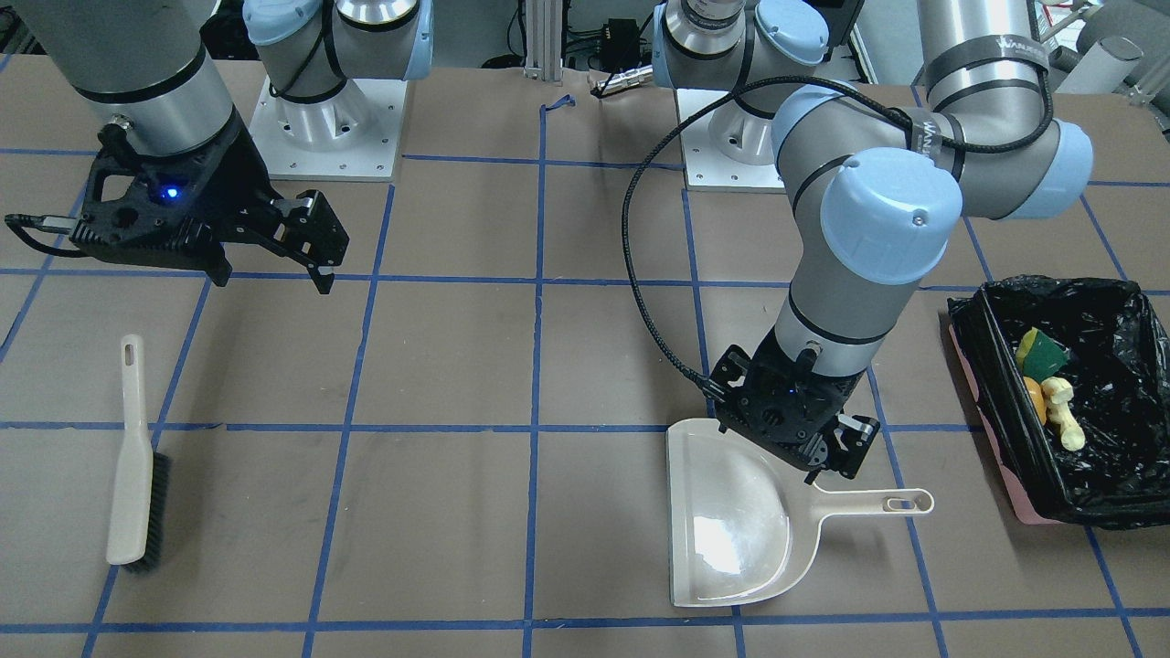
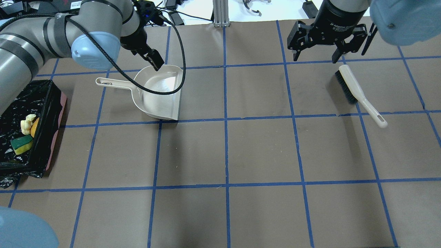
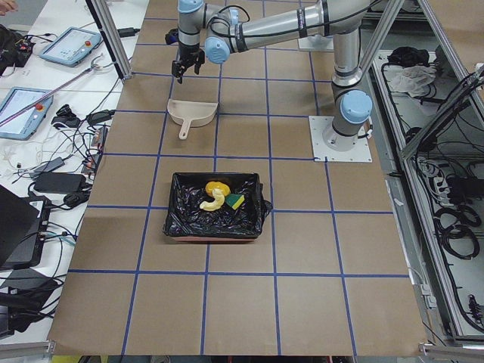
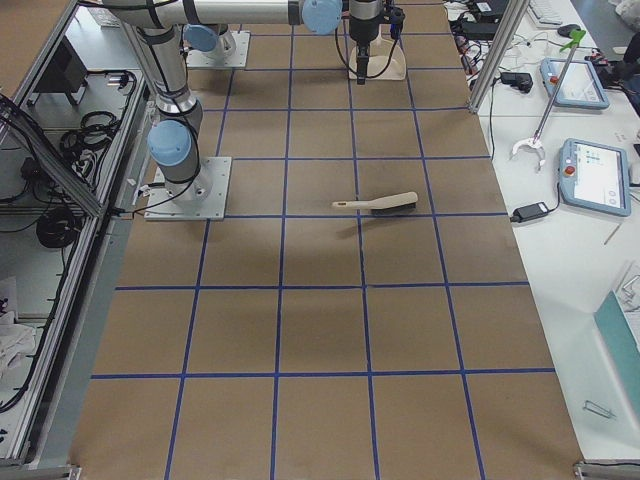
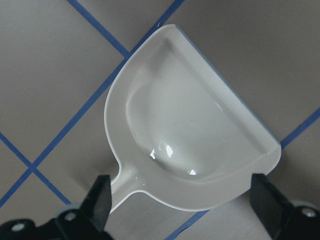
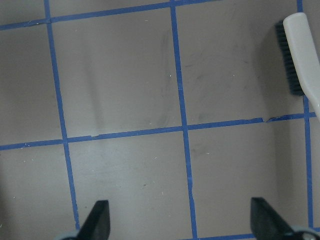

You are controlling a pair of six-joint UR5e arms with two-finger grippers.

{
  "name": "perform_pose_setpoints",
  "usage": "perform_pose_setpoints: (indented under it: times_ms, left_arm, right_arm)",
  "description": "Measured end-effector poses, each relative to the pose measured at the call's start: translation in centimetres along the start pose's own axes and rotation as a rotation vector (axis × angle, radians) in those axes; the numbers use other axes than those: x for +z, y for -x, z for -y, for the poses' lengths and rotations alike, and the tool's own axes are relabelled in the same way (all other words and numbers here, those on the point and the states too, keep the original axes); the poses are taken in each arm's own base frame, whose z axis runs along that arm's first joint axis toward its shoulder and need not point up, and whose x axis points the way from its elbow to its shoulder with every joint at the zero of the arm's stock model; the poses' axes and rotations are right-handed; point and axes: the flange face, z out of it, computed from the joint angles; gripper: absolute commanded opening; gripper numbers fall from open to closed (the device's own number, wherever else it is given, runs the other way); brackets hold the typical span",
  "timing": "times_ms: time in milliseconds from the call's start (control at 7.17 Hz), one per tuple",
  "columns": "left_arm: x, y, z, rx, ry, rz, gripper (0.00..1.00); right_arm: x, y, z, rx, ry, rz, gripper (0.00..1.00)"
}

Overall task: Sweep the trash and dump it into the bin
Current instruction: 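Open the left gripper and lift it off the dustpan handle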

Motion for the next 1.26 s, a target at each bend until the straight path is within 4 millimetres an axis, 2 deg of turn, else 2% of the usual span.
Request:
perform_pose_setpoints:
  times_ms: [139,558,697,976,1255]
  left_arm:
    - [-1.5,-0.7,-0.5,-0.081,0.009,-0.021,1.00]
    - [-7.8,-3.0,-3.0,-0.389,0.060,-0.114,1.00]
    - [-9.0,-3.7,-4.1,-0.458,0.096,-0.128,1.00]
    - [-9.4,-4.9,-6.3,-0.499,0.207,-0.156,1.00]
    - [-9.9,-5.0,-6.9,-0.501,0.225,-0.158,1.00]
  right_arm:
    - [0.0,0.0,0.0,-0.001,0.002,0.000,1.00]
    - [0.1,0.0,0.0,0.000,0.003,0.000,1.00]
    - [0.1,0.1,0.1,0.000,0.001,0.000,1.00]
    - [0.1,0.1,0.1,-0.001,-0.002,0.001,1.00]
    - [0.0,0.1,0.1,-0.001,-0.003,0.002,1.00]
